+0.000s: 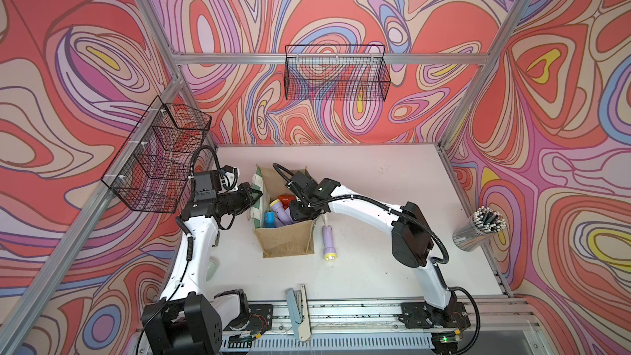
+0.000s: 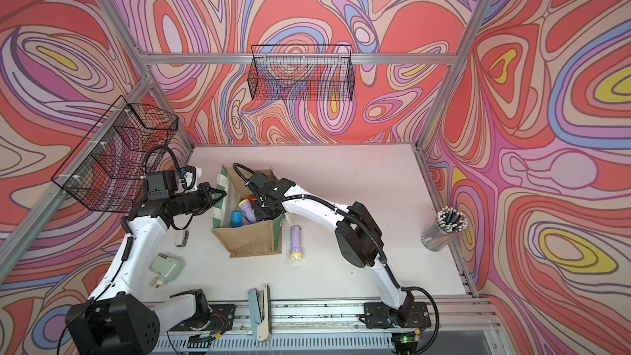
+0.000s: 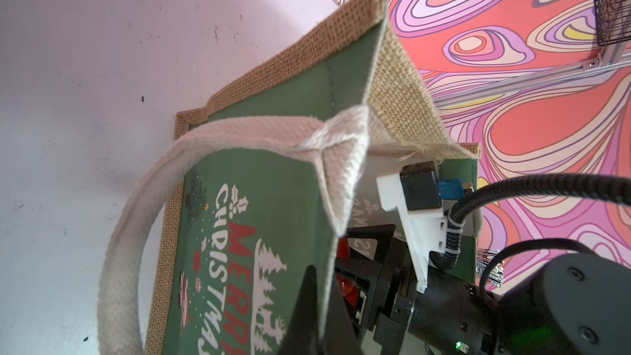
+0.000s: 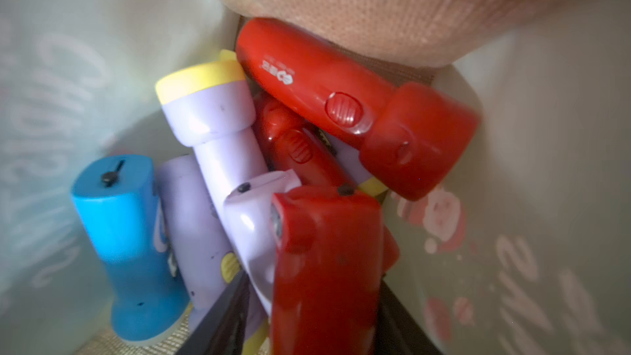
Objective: Put the flashlights into the tote bags
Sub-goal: Place the flashlight in the canvas bag.
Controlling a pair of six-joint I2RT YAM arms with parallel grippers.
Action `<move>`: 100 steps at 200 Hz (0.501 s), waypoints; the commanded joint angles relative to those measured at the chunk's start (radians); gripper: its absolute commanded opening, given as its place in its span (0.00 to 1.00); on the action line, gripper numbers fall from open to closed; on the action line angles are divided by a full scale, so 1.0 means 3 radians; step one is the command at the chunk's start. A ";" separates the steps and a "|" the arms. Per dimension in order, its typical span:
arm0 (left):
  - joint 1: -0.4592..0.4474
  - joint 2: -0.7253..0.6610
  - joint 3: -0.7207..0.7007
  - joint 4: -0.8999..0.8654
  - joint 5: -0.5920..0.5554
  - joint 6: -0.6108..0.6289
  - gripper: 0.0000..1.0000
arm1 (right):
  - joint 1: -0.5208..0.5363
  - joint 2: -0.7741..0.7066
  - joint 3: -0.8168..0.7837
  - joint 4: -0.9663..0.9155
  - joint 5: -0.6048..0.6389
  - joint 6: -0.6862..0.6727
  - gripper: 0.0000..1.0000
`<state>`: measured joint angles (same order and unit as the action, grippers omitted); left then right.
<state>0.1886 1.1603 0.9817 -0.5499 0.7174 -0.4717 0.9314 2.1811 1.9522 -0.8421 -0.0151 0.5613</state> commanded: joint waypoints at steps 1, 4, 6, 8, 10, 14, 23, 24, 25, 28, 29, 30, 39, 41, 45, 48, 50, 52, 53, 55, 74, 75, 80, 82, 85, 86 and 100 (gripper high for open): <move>-0.0008 -0.0084 -0.0010 -0.0010 0.0049 0.0040 0.00 | 0.0023 0.0003 0.0121 -0.0040 0.0017 -0.0043 0.59; -0.0005 -0.0084 -0.0010 -0.0012 0.0049 0.0036 0.00 | 0.0029 -0.0003 0.0123 -0.0037 0.0027 -0.0055 0.59; -0.0008 -0.0086 -0.0010 -0.0009 0.0048 0.0040 0.00 | 0.0025 -0.0010 0.0128 -0.0039 0.0036 -0.0060 0.59; -0.0006 -0.0084 -0.0013 -0.0008 0.0047 0.0040 0.00 | 0.0026 -0.0016 0.0132 -0.0038 0.0038 -0.0065 0.59; -0.0005 -0.0086 -0.0012 -0.0008 0.0048 0.0039 0.00 | 0.0028 -0.0015 0.0133 -0.0039 0.0039 -0.0065 0.59; -0.0005 -0.0084 -0.0010 -0.0011 0.0050 0.0038 0.00 | 0.0027 -0.0023 0.0144 -0.0038 0.0050 -0.0071 0.59; -0.0005 -0.0087 -0.0011 -0.0012 0.0047 0.0040 0.00 | 0.0026 -0.0039 0.0160 -0.0045 0.0067 -0.0101 0.60; -0.0005 -0.0088 -0.0011 -0.0015 0.0047 0.0039 0.00 | 0.0026 -0.0039 0.0160 -0.0045 0.0067 -0.0101 0.60; -0.0005 -0.0086 -0.0010 -0.0014 0.0047 0.0039 0.00 | 0.0024 -0.0045 0.0163 -0.0042 0.0072 -0.0111 0.60; -0.0005 -0.0084 -0.0011 -0.0013 0.0047 0.0040 0.00 | 0.0026 -0.0052 0.0166 -0.0041 0.0074 -0.0117 0.60; -0.0005 -0.0086 -0.0010 -0.0013 0.0047 0.0039 0.00 | 0.0023 -0.0051 0.0168 -0.0041 0.0080 -0.0120 0.60; -0.0008 -0.0085 -0.0010 -0.0013 0.0048 0.0039 0.00 | 0.0024 -0.0051 0.0169 -0.0044 0.0080 -0.0121 0.60; -0.0007 -0.0085 -0.0010 -0.0013 0.0044 0.0038 0.00 | 0.0025 -0.0074 0.0189 -0.0058 0.0121 -0.0150 0.60; -0.0005 -0.0084 -0.0010 -0.0013 0.0043 0.0038 0.00 | 0.0027 -0.0076 0.0194 -0.0062 0.0133 -0.0160 0.61; -0.0006 -0.0089 -0.0010 -0.0013 0.0041 0.0040 0.00 | 0.0023 -0.0090 0.0205 -0.0071 0.0161 -0.0175 0.62; -0.0008 -0.0091 -0.0010 -0.0015 0.0043 0.0038 0.00 | 0.0026 -0.0098 0.0211 -0.0076 0.0187 -0.0188 0.62; -0.0007 -0.0093 -0.0010 -0.0014 0.0041 0.0038 0.00 | 0.0024 -0.0111 0.0218 -0.0077 0.0206 -0.0196 0.62; -0.0007 -0.0092 -0.0010 -0.0013 0.0041 0.0038 0.00 | 0.0027 -0.0118 0.0221 -0.0082 0.0226 -0.0205 0.63; -0.0006 -0.0091 -0.0010 -0.0010 0.0042 0.0038 0.00 | 0.0023 -0.0120 0.0224 -0.0084 0.0238 -0.0212 0.63; -0.0005 -0.0092 -0.0010 -0.0012 0.0039 0.0038 0.00 | 0.0026 -0.0127 0.0226 -0.0088 0.0259 -0.0220 0.63; -0.0008 -0.0089 -0.0010 -0.0013 0.0035 0.0038 0.00 | 0.0025 -0.0212 0.0257 -0.0096 0.0443 -0.0320 0.65; -0.0006 -0.0091 -0.0013 -0.0013 0.0034 0.0038 0.00 | 0.0025 -0.0216 0.0257 -0.0094 0.0454 -0.0326 0.65; -0.0006 -0.0091 -0.0013 -0.0013 0.0037 0.0038 0.00 | 0.0021 -0.0240 0.0262 -0.0088 0.0494 -0.0353 0.65; -0.0005 -0.0091 -0.0011 -0.0013 0.0035 0.0038 0.00 | 0.0020 -0.0251 0.0263 -0.0090 0.0510 -0.0363 0.65; -0.0005 -0.0090 -0.0010 -0.0013 0.0035 0.0038 0.00 | 0.0023 -0.0270 0.0265 -0.0080 0.0533 -0.0382 0.65; -0.0008 -0.0092 -0.0010 -0.0013 0.0036 0.0038 0.00 | 0.0024 -0.0275 0.0264 -0.0079 0.0540 -0.0385 0.65; -0.0008 -0.0094 -0.0010 -0.0013 0.0033 0.0040 0.00 | 0.0024 -0.0369 0.0244 -0.0028 0.0619 -0.0459 0.66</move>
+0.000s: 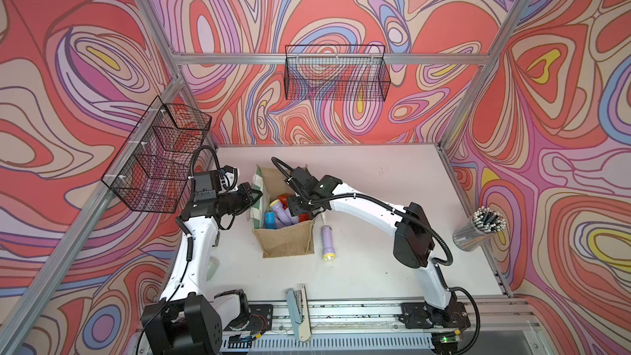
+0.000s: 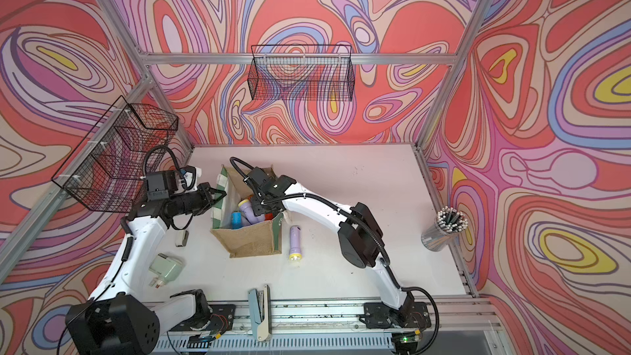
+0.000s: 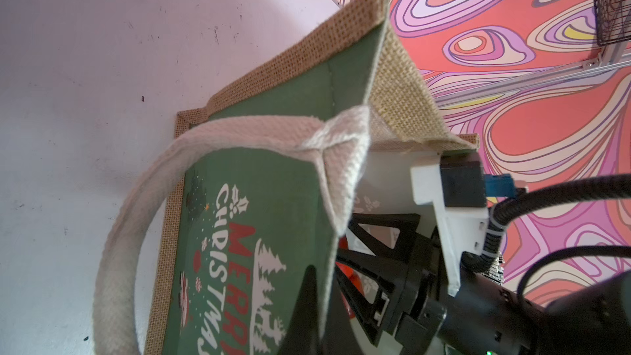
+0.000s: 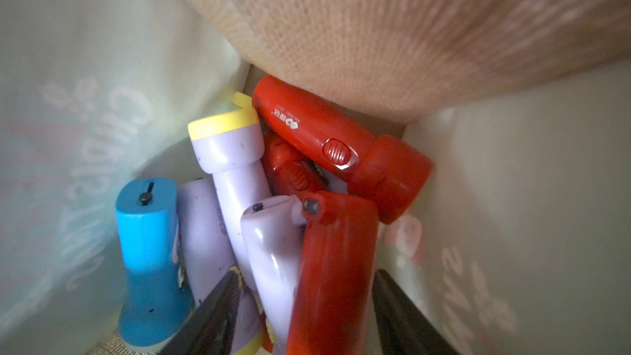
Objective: Put the flashlights into the tote bags
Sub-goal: Place the flashlight in the canvas bag.
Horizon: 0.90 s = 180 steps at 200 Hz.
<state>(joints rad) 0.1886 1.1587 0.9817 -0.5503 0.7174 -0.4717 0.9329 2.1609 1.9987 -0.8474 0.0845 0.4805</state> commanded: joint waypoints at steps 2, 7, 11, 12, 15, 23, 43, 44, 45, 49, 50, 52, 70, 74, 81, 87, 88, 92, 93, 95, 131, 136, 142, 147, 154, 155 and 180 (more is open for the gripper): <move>-0.0007 -0.0089 -0.0010 -0.0012 0.0032 0.0041 0.00 | 0.0018 -0.0314 0.0085 0.0002 0.0299 -0.0198 0.66; -0.0005 -0.0089 -0.0012 -0.0016 0.0031 0.0039 0.00 | 0.0015 -0.0350 0.0066 0.0023 0.0323 -0.0227 0.66; -0.0006 -0.0094 -0.0013 -0.0014 0.0032 0.0038 0.00 | 0.0016 -0.0374 0.0054 0.0038 0.0342 -0.0248 0.66; -0.0005 -0.0094 -0.0011 -0.0013 0.0032 0.0038 0.00 | 0.0018 -0.0383 0.0048 0.0043 0.0350 -0.0257 0.66; -0.0008 -0.0089 -0.0010 -0.0023 0.0032 0.0042 0.00 | 0.0021 -0.0406 0.0035 0.0052 0.0374 -0.0279 0.66; -0.0008 -0.0095 -0.0014 -0.0022 0.0027 0.0045 0.00 | 0.0021 -0.0459 0.0006 0.0073 0.0445 -0.0332 0.67; -0.0008 -0.0109 -0.0010 -0.0027 0.0017 0.0053 0.00 | 0.0021 -0.0601 -0.0081 0.0095 0.0670 -0.0449 0.68; -0.0006 -0.0109 -0.0010 -0.0027 0.0015 0.0054 0.00 | 0.0020 -0.0609 -0.0086 0.0095 0.0682 -0.0455 0.68; -0.0008 -0.0112 -0.0010 -0.0027 0.0016 0.0056 0.00 | 0.0020 -0.0616 -0.0089 0.0097 0.0694 -0.0458 0.68; -0.0006 -0.0111 -0.0010 -0.0027 0.0017 0.0056 0.00 | 0.0018 -0.0647 -0.0107 0.0107 0.0725 -0.0477 0.68; -0.0006 -0.0113 -0.0010 -0.0027 0.0017 0.0055 0.00 | 0.0019 -0.0655 -0.0112 0.0106 0.0733 -0.0482 0.68; -0.0006 -0.0113 -0.0010 -0.0027 0.0017 0.0054 0.00 | 0.0018 -0.0673 -0.0121 0.0111 0.0748 -0.0492 0.68; -0.0005 -0.0104 -0.0005 -0.0022 0.0016 0.0053 0.00 | 0.0019 -0.0817 -0.0208 0.0157 0.0871 -0.0557 0.68; -0.0006 -0.0105 -0.0005 -0.0022 0.0014 0.0049 0.00 | 0.0017 -0.0847 -0.0230 0.0165 0.0897 -0.0566 0.68; -0.0005 -0.0102 -0.0004 -0.0019 0.0017 0.0044 0.00 | 0.0021 -0.0905 -0.0265 0.0193 0.0935 -0.0583 0.69; -0.0007 -0.0095 0.0000 -0.0021 0.0019 0.0043 0.00 | 0.0017 -0.0956 -0.0297 0.0220 0.0964 -0.0593 0.69; -0.0006 -0.0097 0.0000 -0.0022 0.0018 0.0043 0.00 | 0.0016 -0.0965 -0.0307 0.0223 0.0968 -0.0591 0.69; -0.0005 -0.0094 0.0000 -0.0024 0.0017 0.0044 0.00 | 0.0020 -0.1003 -0.0329 0.0240 0.0987 -0.0601 0.69; -0.0005 -0.0097 -0.0002 -0.0023 0.0017 0.0046 0.00 | 0.0022 -0.1009 -0.0336 0.0246 0.0989 -0.0603 0.69; -0.0006 -0.0096 -0.0001 -0.0022 0.0017 0.0045 0.00 | 0.0019 -0.1019 -0.0351 0.0251 0.0999 -0.0604 0.69; -0.0005 -0.0105 0.0001 -0.0022 0.0017 0.0038 0.00 | 0.0022 -0.1278 -0.0568 0.0392 0.1210 -0.0626 0.69; -0.0007 -0.0105 0.0004 -0.0019 0.0013 0.0040 0.00 | 0.0023 -0.1372 -0.0609 0.0416 0.1256 -0.0625 0.69; -0.0006 -0.0111 0.0005 -0.0022 0.0019 0.0038 0.00 | 0.0020 -0.1437 -0.0664 0.0445 0.1331 -0.0608 0.69; -0.0008 -0.0114 0.0005 -0.0022 0.0020 0.0038 0.00 | 0.0019 -0.1472 -0.0722 0.0470 0.1392 -0.0590 0.69; -0.0008 -0.0118 0.0004 -0.0024 0.0019 0.0038 0.00 | 0.0015 -0.1540 -0.0798 0.0508 0.1466 -0.0571 0.69; -0.0006 -0.0119 0.0002 -0.0023 0.0018 0.0038 0.00 | 0.0015 -0.1549 -0.0810 0.0514 0.1477 -0.0567 0.69; -0.0008 -0.0126 -0.0002 -0.0027 0.0012 0.0043 0.00 | 0.0015 -0.1756 -0.1047 0.0600 0.1656 -0.0488 0.71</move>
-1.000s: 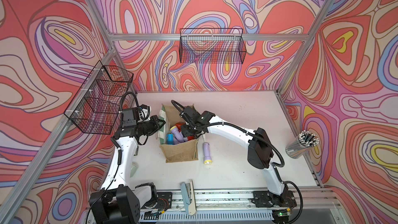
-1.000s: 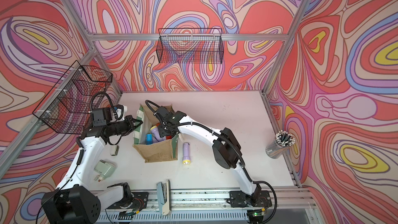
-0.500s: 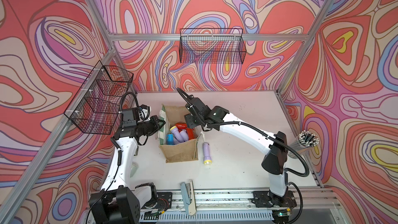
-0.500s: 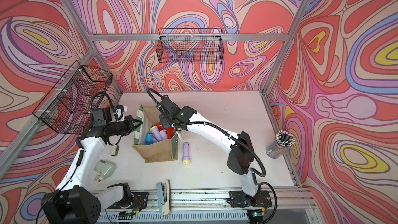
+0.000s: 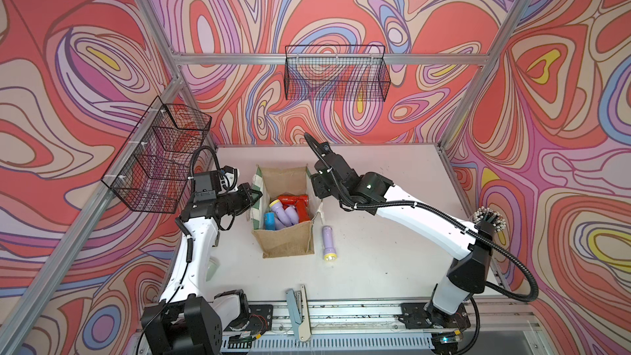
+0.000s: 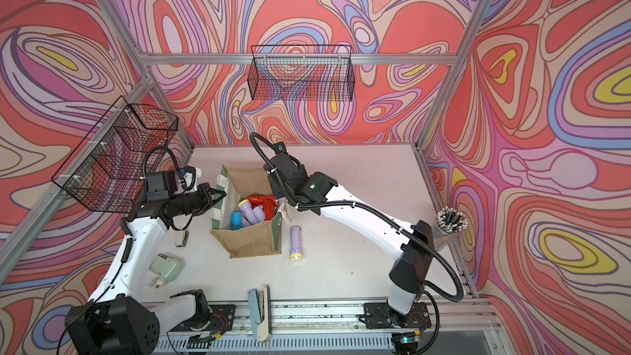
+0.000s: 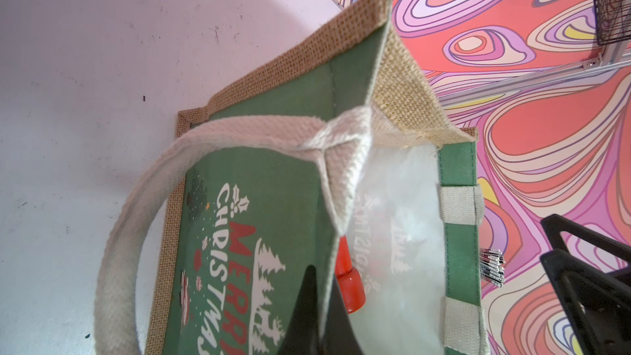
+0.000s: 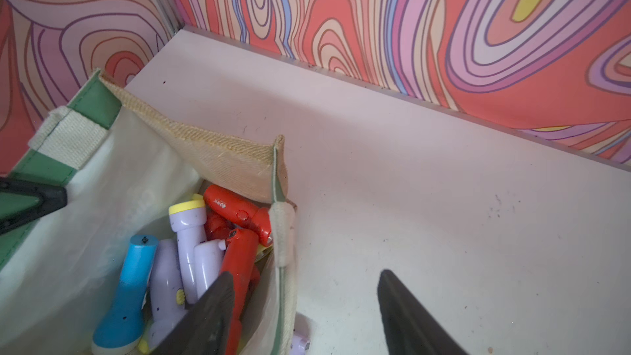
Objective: Put the flashlights into the tote bags
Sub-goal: Place the flashlight in the canvas bag.
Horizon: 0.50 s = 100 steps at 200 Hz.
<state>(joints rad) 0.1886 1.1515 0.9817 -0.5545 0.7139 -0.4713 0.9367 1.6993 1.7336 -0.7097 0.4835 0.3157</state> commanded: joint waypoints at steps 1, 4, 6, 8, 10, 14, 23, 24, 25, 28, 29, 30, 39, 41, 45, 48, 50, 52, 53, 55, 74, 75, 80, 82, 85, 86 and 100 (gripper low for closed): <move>-0.0006 -0.0101 -0.0001 -0.0013 0.0024 0.0042 0.00 | 0.0002 -0.0223 -0.0169 0.0144 0.0334 0.0065 0.71; -0.0005 -0.0102 0.0000 -0.0014 0.0023 0.0041 0.00 | 0.0002 -0.0243 -0.0187 0.0147 0.0353 0.0078 0.71; -0.0008 -0.0105 -0.0001 -0.0011 0.0023 0.0042 0.00 | 0.0002 -0.0255 -0.0203 0.0149 0.0364 0.0087 0.71; -0.0006 -0.0102 0.0000 -0.0012 0.0026 0.0040 0.00 | 0.0003 -0.0270 -0.0220 0.0154 0.0387 0.0097 0.71; -0.0005 -0.0098 0.0000 -0.0013 0.0025 0.0038 0.00 | 0.0002 -0.0284 -0.0228 0.0155 0.0404 0.0103 0.71; -0.0006 -0.0093 0.0001 -0.0013 0.0027 0.0045 0.00 | 0.0002 -0.0306 -0.0261 0.0154 0.0435 0.0120 0.72; -0.0006 -0.0086 0.0005 -0.0007 0.0038 0.0039 0.00 | 0.0003 -0.0352 -0.0318 0.0154 0.0508 0.0158 0.73; -0.0006 -0.0088 0.0005 -0.0005 0.0038 0.0038 0.00 | 0.0003 -0.0354 -0.0326 0.0153 0.0517 0.0159 0.73; -0.0005 -0.0087 0.0003 -0.0006 0.0039 0.0037 0.00 | 0.0002 -0.0361 -0.0329 0.0150 0.0526 0.0164 0.73; -0.0005 -0.0087 0.0005 -0.0008 0.0041 0.0038 0.00 | 0.0003 -0.0381 -0.0353 0.0146 0.0555 0.0178 0.74; -0.0008 -0.0086 0.0005 -0.0005 0.0040 0.0038 0.00 | 0.0003 -0.0381 -0.0353 0.0146 0.0555 0.0178 0.74; -0.0009 -0.0086 0.0005 -0.0004 0.0039 0.0037 0.00 | 0.0002 -0.0387 -0.0361 0.0146 0.0561 0.0182 0.74; -0.0005 -0.0089 0.0000 -0.0003 0.0041 0.0036 0.00 | -0.0003 -0.0415 -0.0410 0.0125 0.0605 0.0204 0.76; -0.0006 -0.0087 0.0000 -0.0003 0.0047 0.0033 0.00 | -0.0002 -0.0420 -0.0428 0.0117 0.0615 0.0214 0.76; -0.0006 -0.0088 0.0000 -0.0001 0.0045 0.0032 0.00 | -0.0003 -0.0431 -0.0450 0.0098 0.0625 0.0227 0.77; -0.0006 -0.0093 -0.0002 -0.0001 0.0044 0.0033 0.00 | -0.0008 -0.0433 -0.0461 0.0085 0.0623 0.0233 0.77; -0.0008 -0.0095 -0.0001 0.0003 0.0044 0.0032 0.00 | -0.0011 -0.0433 -0.0467 0.0075 0.0623 0.0239 0.77; -0.0006 -0.0095 -0.0004 0.0002 0.0045 0.0035 0.00 | -0.0017 -0.0433 -0.0477 0.0060 0.0623 0.0241 0.77; -0.0005 -0.0098 -0.0004 0.0002 0.0045 0.0036 0.00 | -0.0020 -0.0433 -0.0479 0.0052 0.0623 0.0244 0.77; -0.0008 -0.0100 -0.0005 0.0002 0.0043 0.0034 0.00 | -0.0022 -0.0433 -0.0486 0.0039 0.0623 0.0247 0.78; -0.0006 -0.0101 -0.0011 0.0002 0.0033 0.0033 0.00 | -0.0101 -0.0364 -0.0505 -0.0230 0.0677 0.0390 0.79; -0.0005 -0.0101 -0.0010 0.0002 0.0033 0.0032 0.00 | -0.0109 -0.0358 -0.0503 -0.0241 0.0680 0.0403 0.79; -0.0007 -0.0097 -0.0012 -0.0002 0.0033 0.0032 0.00 | -0.0145 -0.0331 -0.0495 -0.0355 0.0683 0.0469 0.79; -0.0005 -0.0100 -0.0011 -0.0001 0.0034 0.0032 0.00 | -0.0164 -0.0325 -0.0494 -0.0385 0.0681 0.0494 0.79; -0.0008 -0.0096 -0.0010 -0.0003 0.0030 0.0032 0.00 | -0.0184 -0.0309 -0.0488 -0.0441 0.0670 0.0545 0.79; -0.0009 -0.0096 -0.0013 -0.0003 0.0032 0.0035 0.00 | -0.0198 -0.0302 -0.0487 -0.0462 0.0667 0.0559 0.79; -0.0006 -0.0079 -0.0005 -0.0014 0.0028 0.0042 0.00 | -0.0355 -0.0285 -0.0542 -0.0592 0.0474 0.0719 0.80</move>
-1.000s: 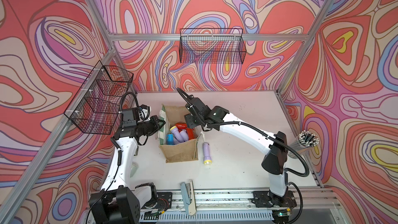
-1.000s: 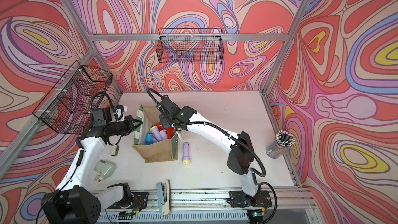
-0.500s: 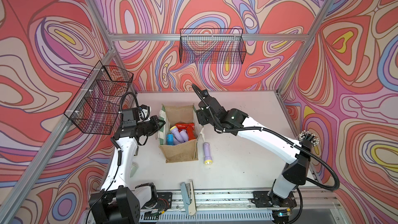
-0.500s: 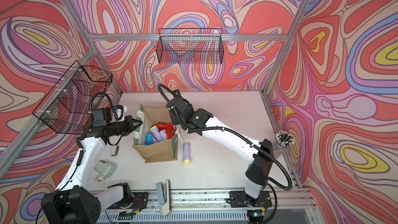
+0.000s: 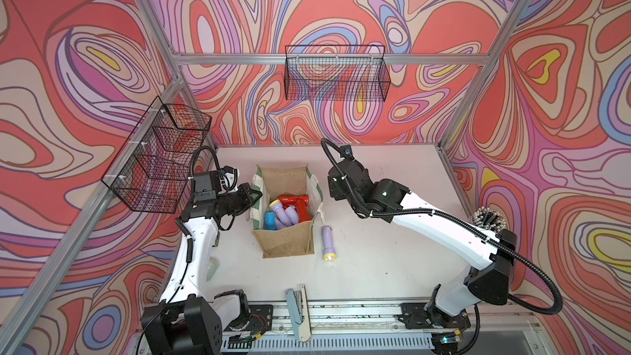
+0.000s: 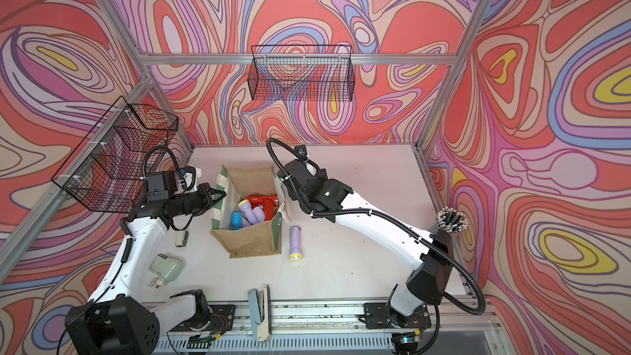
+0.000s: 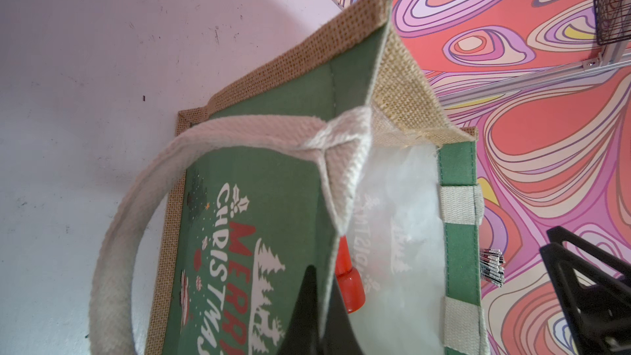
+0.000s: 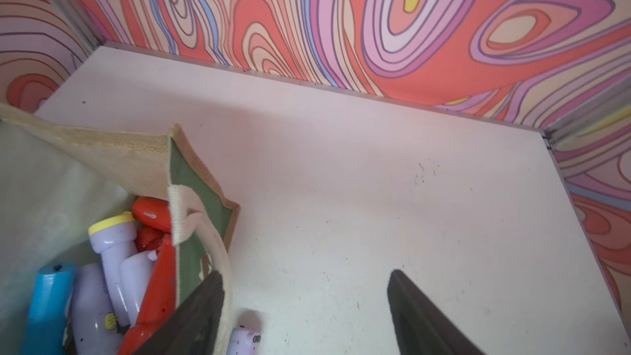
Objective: Put the flashlights into the tote bags
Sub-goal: Place the flashlight in the canvas bag, then pick up the flashlight from the center of the board.
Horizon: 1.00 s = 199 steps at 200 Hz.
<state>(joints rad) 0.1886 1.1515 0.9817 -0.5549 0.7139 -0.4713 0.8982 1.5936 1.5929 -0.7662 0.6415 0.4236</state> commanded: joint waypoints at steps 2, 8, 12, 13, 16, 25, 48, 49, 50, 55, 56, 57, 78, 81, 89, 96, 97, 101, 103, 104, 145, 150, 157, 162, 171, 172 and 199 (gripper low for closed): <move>-0.0007 -0.0078 -0.0008 -0.0016 0.0027 0.0042 0.00 | -0.0250 0.0067 -0.0090 -0.0405 -0.0095 0.0369 0.80; -0.0005 -0.0073 -0.0007 -0.0014 0.0028 0.0042 0.00 | -0.0315 0.0046 -0.0155 -0.0381 -0.0230 0.0415 0.80; -0.0005 -0.0070 -0.0005 -0.0016 0.0029 0.0047 0.00 | -0.0374 0.0031 -0.0205 -0.0364 -0.0315 0.0452 0.80; -0.0005 -0.0070 -0.0005 -0.0017 0.0026 0.0047 0.00 | -0.0388 0.0026 -0.0218 -0.0360 -0.0334 0.0464 0.80; -0.0005 -0.0062 -0.0006 -0.0017 0.0026 0.0047 0.00 | -0.0423 0.0013 -0.0258 -0.0337 -0.0395 0.0492 0.80; -0.0005 -0.0054 0.0000 -0.0017 0.0035 0.0042 0.00 | -0.0524 -0.0036 -0.0381 -0.0253 -0.0581 0.0544 0.80; -0.0008 -0.0054 -0.0005 -0.0012 0.0031 0.0037 0.00 | -0.0712 -0.0121 -0.0622 -0.0092 -0.0954 0.0666 0.80; -0.0006 -0.0054 -0.0005 -0.0012 0.0027 0.0040 0.00 | -0.0715 -0.0121 -0.0629 -0.0088 -0.0966 0.0670 0.80; -0.0006 -0.0054 -0.0005 -0.0012 0.0025 0.0038 0.00 | -0.0725 -0.0119 -0.0633 -0.0086 -0.0979 0.0675 0.80; -0.0006 -0.0051 -0.0006 -0.0010 0.0028 0.0037 0.00 | -0.0754 -0.0118 -0.0664 -0.0063 -0.1040 0.0688 0.80; -0.0006 -0.0050 -0.0003 -0.0014 0.0029 0.0037 0.00 | -0.0759 -0.0117 -0.0671 -0.0061 -0.1050 0.0694 0.80; -0.0008 -0.0052 -0.0004 -0.0013 0.0026 0.0037 0.00 | -0.0762 -0.0115 -0.0674 -0.0060 -0.1060 0.0697 0.80; -0.0006 -0.0046 0.0005 -0.0012 0.0028 0.0037 0.00 | -0.0827 -0.0051 -0.0760 -0.0036 -0.1304 0.0748 0.79; -0.0009 -0.0042 0.0005 -0.0012 0.0030 0.0037 0.00 | -0.0834 -0.0041 -0.0768 -0.0032 -0.1338 0.0758 0.79; -0.0005 -0.0042 0.0004 -0.0012 0.0034 0.0037 0.00 | -0.0850 -0.0012 -0.0796 -0.0027 -0.1427 0.0769 0.78; -0.0008 -0.0040 0.0005 -0.0012 0.0032 0.0037 0.00 | -0.0860 0.0017 -0.0818 -0.0022 -0.1496 0.0778 0.78; -0.0007 -0.0042 0.0005 -0.0012 0.0033 0.0037 0.00 | -0.0864 0.0021 -0.0822 -0.0018 -0.1508 0.0777 0.77; -0.0009 -0.0041 0.0005 -0.0012 0.0031 0.0040 0.00 | -0.0863 0.0037 -0.0830 -0.0009 -0.1547 0.0776 0.77; -0.0007 -0.0041 0.0004 -0.0012 0.0025 0.0038 0.00 | -0.0868 0.0040 -0.0838 -0.0003 -0.1570 0.0780 0.77; -0.0006 -0.0043 0.0005 -0.0012 0.0027 0.0037 0.00 | -0.0870 0.0046 -0.0842 -0.0003 -0.1580 0.0778 0.77; -0.0005 -0.0037 0.0006 -0.0031 0.0024 0.0047 0.00 | -0.0881 0.0174 -0.0966 0.0115 -0.2052 0.0837 0.72; -0.0006 -0.0038 0.0004 -0.0023 0.0022 0.0043 0.00 | -0.0879 0.0181 -0.1008 0.0148 -0.2111 0.0856 0.71; -0.0006 -0.0037 0.0001 -0.0017 0.0024 0.0040 0.00 | -0.0878 0.0186 -0.1077 0.0204 -0.2192 0.0898 0.71; -0.0005 -0.0035 0.0000 -0.0013 0.0028 0.0035 0.00 | -0.0880 0.0192 -0.1127 0.0251 -0.2249 0.0930 0.71; -0.0005 -0.0036 -0.0005 0.0003 0.0029 0.0025 0.00 | -0.0877 0.0216 -0.1206 0.0330 -0.2351 0.0978 0.69; -0.0005 -0.0035 -0.0005 0.0006 0.0029 0.0023 0.00 | -0.0877 0.0218 -0.1215 0.0338 -0.2357 0.0982 0.69; -0.0005 -0.0035 -0.0005 0.0065 0.0036 -0.0019 0.00 | -0.0873 0.0351 -0.1311 0.0419 -0.2599 0.1052 0.65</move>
<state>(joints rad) 0.1886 1.1515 0.9817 -0.5556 0.7139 -0.4740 0.6399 1.6653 1.2255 -0.6861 -0.0399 0.6930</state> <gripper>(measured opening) 0.051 0.662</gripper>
